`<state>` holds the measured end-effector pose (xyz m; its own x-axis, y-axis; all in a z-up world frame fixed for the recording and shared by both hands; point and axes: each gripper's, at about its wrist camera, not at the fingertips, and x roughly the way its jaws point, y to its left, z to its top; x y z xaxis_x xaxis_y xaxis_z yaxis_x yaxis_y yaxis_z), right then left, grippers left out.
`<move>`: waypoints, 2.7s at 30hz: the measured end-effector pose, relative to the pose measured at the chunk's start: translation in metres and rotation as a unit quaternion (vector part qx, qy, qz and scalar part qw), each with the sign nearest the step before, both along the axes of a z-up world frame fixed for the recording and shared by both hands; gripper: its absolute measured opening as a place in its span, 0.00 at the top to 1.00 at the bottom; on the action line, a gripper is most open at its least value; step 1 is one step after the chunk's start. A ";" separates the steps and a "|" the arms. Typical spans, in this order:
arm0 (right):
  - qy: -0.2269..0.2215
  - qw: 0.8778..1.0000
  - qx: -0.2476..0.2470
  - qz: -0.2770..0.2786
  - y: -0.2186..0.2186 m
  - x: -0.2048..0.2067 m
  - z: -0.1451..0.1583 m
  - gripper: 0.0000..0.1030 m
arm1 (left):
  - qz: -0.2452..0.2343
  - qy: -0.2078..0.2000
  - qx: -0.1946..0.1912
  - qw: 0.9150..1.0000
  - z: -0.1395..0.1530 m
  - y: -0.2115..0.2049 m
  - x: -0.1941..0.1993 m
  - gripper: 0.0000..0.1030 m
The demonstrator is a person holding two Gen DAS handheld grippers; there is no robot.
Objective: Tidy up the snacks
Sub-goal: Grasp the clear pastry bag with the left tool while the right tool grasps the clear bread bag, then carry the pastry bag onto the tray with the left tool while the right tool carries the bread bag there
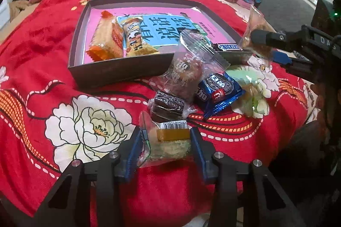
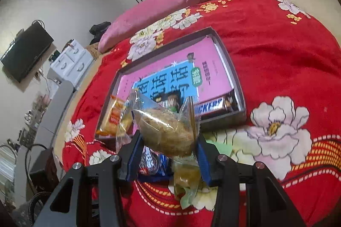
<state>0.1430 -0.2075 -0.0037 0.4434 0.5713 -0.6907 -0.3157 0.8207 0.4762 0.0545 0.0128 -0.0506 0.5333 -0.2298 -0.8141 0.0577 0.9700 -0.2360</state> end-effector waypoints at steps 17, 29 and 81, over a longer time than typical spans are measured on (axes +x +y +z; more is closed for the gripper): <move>-0.034 0.999 -0.001 0.028 0.009 0.020 0.028 0.54 | 0.033 0.000 -0.045 0.998 0.019 0.026 -0.009 0.58; -0.031 0.999 0.019 0.017 -0.005 0.027 0.024 0.54 | 0.076 -0.023 -0.058 0.995 0.040 0.052 -0.004 0.59; -0.039 0.999 -0.014 -0.017 -0.015 0.042 0.013 0.54 | 0.065 -0.062 -0.058 0.994 0.069 0.002 0.116 0.58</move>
